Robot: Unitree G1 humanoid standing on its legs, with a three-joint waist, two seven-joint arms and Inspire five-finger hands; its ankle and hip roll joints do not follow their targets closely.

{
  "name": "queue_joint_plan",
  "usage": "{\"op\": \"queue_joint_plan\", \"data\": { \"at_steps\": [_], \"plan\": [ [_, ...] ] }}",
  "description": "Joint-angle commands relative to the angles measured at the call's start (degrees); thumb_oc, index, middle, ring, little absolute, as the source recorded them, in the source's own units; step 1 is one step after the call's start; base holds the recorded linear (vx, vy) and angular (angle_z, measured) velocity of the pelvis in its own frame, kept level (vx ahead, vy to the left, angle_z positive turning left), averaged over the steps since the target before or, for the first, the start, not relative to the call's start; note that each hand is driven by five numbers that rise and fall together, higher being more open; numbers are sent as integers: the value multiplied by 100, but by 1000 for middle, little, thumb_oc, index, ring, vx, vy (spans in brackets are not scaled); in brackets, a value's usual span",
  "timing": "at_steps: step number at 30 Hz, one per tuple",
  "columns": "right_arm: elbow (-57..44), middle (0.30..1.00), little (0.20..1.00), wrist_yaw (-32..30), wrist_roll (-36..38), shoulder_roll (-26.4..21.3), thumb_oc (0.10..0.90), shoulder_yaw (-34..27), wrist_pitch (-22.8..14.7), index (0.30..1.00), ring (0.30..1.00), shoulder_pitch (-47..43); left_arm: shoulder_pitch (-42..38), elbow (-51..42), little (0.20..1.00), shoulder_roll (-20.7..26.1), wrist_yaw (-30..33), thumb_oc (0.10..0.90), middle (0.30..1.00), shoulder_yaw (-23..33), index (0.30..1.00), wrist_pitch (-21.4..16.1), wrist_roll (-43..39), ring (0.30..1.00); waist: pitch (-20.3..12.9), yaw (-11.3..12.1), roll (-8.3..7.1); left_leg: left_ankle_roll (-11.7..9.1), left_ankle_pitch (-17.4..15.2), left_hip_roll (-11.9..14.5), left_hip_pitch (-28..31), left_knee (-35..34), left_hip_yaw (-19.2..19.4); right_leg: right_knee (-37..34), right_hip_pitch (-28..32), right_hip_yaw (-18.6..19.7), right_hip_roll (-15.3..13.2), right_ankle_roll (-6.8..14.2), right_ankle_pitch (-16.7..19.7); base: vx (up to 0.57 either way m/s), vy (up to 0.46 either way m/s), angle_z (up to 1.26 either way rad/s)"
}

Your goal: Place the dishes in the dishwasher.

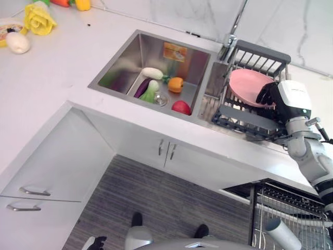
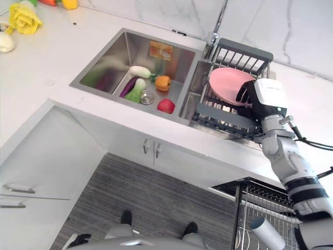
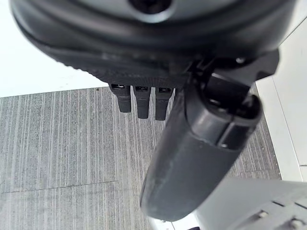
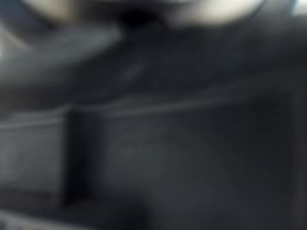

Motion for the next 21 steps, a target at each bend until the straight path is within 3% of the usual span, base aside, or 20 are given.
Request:
{"op": "queue_joint_plan", "data": {
  "at_steps": [1, 3, 5, 7, 8, 10, 11, 12, 13, 14, 15, 17, 19, 20, 21],
  "plan": [
    [-453, 300, 300, -630, -190, -451, 400, -819, 75, 300, 300, -299, 82, 418, 900, -111, 113, 800, 900, -308, 900, -19, 20, 900, -319, 13, 211, -100, -414, 195, 176, 32, 3, 77, -245, 86, -13, 246, -742, 0, 0, 0],
    [-236, 300, 300, -741, 30, -226, 400, -920, 104, 300, 300, -288, 4, 485, 900, -119, 111, 800, 900, -345, 900, 23, 8, 900, -308, 8, 195, -88, -407, 179, 175, 33, -2, 85, -256, 108, -15, 245, -733, -6, -6, -3],
    [-374, 300, 300, -682, -184, -352, 400, -998, 175, 300, 300, -256, 17, 454, 900, -111, 87, 800, 900, -226, 900, 22, 9, 900, -321, 14, 207, -90, -415, 186, 175, 32, -5, 81, -269, 109, -21, 251, -736, -9, -1, -8],
    [-270, 300, 300, -1332, 445, 183, 400, -1510, 175, 300, 300, -260, -2, 497, 900, -179, 173, 800, 900, -374, 900, 45, 5, 900, -335, -30, 233, -72, -428, 170, 193, 33, 7, 81, -261, 142, -18, 232, -733, 4, 14, -5],
    [-212, 300, 300, -1208, 426, 188, 400, -1389, 172, 300, 300, -312, -46, 517, 900, -165, 157, 800, 900, -389, 900, 72, -1, 900, -319, -11, 214, -70, -424, 162, 197, 36, 13, 85, -273, 160, -20, 232, -729, -18, -14, -5],
    [-520, 300, 300, -528, -80, -400, 400, -897, 101, 300, 300, -391, -7, 408, 900, -88, 71, 800, 900, -206, 900, 45, 29, 900, -323, 19, 208, -86, -421, 180, 206, 32, 37, 80, -277, 159, -20, 245, -737, -17, -6, -16],
    [-569, 300, 300, -690, 30, -323, 400, -999, 142, 300, 300, -391, 53, 398, 900, -97, 71, 800, 900, -247, 900, 43, 26, 900, -334, 1, 225, -83, -431, 180, 219, 32, 45, 72, -254, 159, -22, 240, -738, 2, 32, -16],
    [-366, 300, 300, -1119, 515, 60, 400, -1232, 104, 300, 300, -418, 67, 420, 900, -127, 149, 800, 900, -363, 900, 47, 38, 900, -339, -26, 235, -79, -427, 168, 226, 33, 48, 75, -253, 164, -25, 235, -723, -3, 19, -8],
    [-251, 300, 300, -918, 553, 115, 400, -1076, 87, 300, 300, -449, 20, 481, 900, -104, 113, 800, 900, -369, 900, 90, 13, 900, -330, 2, 205, -73, -421, 159, 232, 35, 47, 75, -259, 183, -23, 234, -722, -15, -13, -7],
    [-340, 300, 300, -584, 278, -129, 400, -771, 44, 300, 300, -528, -4, 474, 900, -78, 65, 800, 900, -273, 900, 106, 47, 900, -324, 8, 205, -82, -416, 172, 235, 32, 55, 77, -266, 183, -20, 240, -731, -19, -12, -9],
    [-416, 300, 300, -594, 95, -212, 400, -818, 146, 300, 300, -516, 49, 430, 900, -75, 60, 800, 900, -205, 900, 80, 35, 900, -336, 12, 225, -79, -425, 176, 245, 32, 54, 70, -258, 182, -22, 241, -735, -10, 17, -10],
    [-215, 300, 300, -983, 525, 216, 400, -1094, 157, 300, 300, -492, 57, 446, 900, -108, 155, 800, 900, -349, 900, 73, 10, 900, -338, -24, 218, -75, -423, 160, 258, 36, 76, 71, -252, 212, -22, 226, -721, -10, 22, -4],
    [-197, 300, 300, -425, 74, -256, 400, -486, 98, 300, 300, -694, 10, 391, 900, -41, 64, 800, 900, -262, 900, 77, 26, 900, -333, 31, 196, -81, -414, 165, 254, 32, 94, 70, -264, 207, -12, 237, -730, 0, 0, 0],
    [-207, 300, 300, -546, 215, -136, 400, -628, 198, 300, 300, -650, 57, 372, 900, -65, 76, 800, 900, -264, 900, 73, 18, 900, -339, 13, 228, -80, -419, 174, 260, 32, 96, 70, -259, 203, -8, 234, -732, 0, 0, 0],
    [28, 300, 300, -1034, 723, 303, 400, -980, 210, 300, 300, -609, 85, 403, 900, -101, 157, 800, 900, -367, 900, 71, -21, 900, -338, -9, 229, -76, -415, 167, 262, 38, 93, 70, -250, 216, -11, 219, -725, 0, 0, 0]
  ]
}}
